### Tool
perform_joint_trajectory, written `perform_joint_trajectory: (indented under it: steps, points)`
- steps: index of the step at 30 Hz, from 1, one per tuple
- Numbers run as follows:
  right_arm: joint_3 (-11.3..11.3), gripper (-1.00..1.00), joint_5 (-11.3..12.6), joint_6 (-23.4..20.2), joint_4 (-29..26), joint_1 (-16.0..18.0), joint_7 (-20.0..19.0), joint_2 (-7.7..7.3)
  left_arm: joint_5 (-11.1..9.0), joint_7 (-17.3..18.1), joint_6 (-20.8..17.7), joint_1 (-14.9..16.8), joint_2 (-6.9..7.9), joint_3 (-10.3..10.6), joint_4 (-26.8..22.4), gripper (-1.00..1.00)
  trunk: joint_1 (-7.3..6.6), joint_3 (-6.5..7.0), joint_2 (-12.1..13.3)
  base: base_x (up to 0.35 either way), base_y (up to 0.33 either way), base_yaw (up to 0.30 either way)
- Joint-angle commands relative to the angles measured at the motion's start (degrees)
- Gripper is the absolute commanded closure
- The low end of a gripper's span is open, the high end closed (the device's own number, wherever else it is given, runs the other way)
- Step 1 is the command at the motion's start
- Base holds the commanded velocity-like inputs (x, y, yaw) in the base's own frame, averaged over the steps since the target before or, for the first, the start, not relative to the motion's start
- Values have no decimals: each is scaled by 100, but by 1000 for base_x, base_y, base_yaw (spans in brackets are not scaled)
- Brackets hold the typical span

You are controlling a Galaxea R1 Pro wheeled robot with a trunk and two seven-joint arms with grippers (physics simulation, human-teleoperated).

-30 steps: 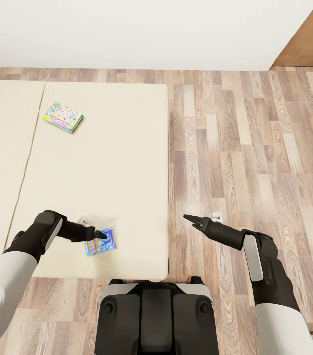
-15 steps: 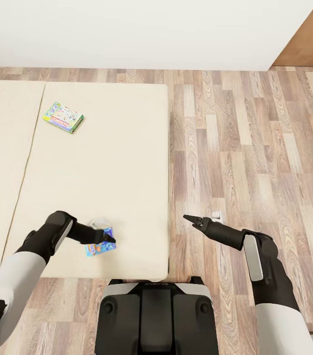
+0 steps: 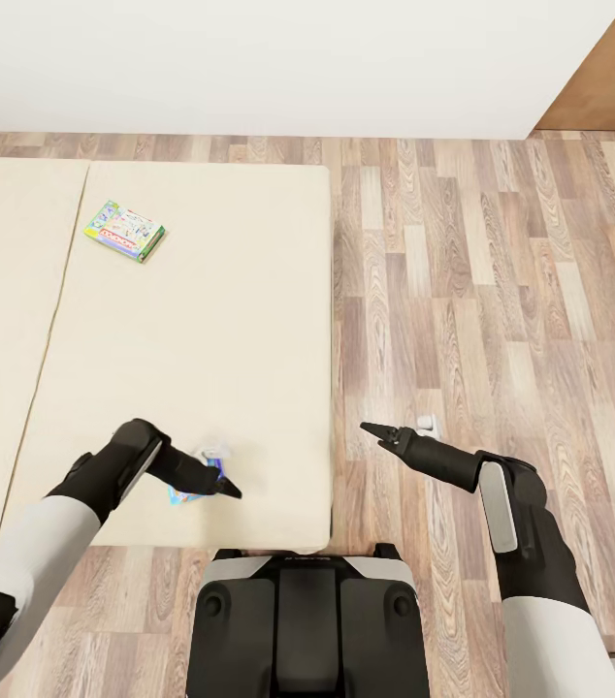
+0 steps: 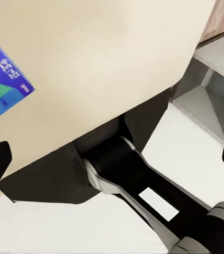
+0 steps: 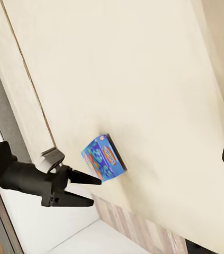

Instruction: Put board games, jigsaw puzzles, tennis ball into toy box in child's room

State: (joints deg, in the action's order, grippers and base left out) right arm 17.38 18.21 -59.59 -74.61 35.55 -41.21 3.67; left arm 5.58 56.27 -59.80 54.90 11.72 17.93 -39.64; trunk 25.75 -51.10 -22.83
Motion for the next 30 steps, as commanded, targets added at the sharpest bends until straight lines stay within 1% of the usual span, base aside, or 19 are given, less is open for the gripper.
perform_joint_trajectory:
  steps: [1,5,10,23,30]
  points:
    - [17,-100,-37,-26,-2,4,-45,6,59,57,-14,3,3,11,-7,-100,3,-6,-9,0,0,0]
    - [19,-100,-37,-26,-1,4,-45,4,58,100,-14,0,7,96,-5,-100,3,-6,-9,0,0,0]
    - [20,-100,-37,-26,-2,4,-45,3,57,120,-14,-4,30,138,2,-100,3,-6,-9,0,0,0]
    - [20,-100,-37,-18,-9,4,-45,10,57,123,-4,-6,69,128,82,-100,3,-6,-9,0,0,0]
    - [20,-100,-25,-18,-9,4,-45,7,66,92,33,-6,93,113,290,-100,3,-6,-9,0,0,0]
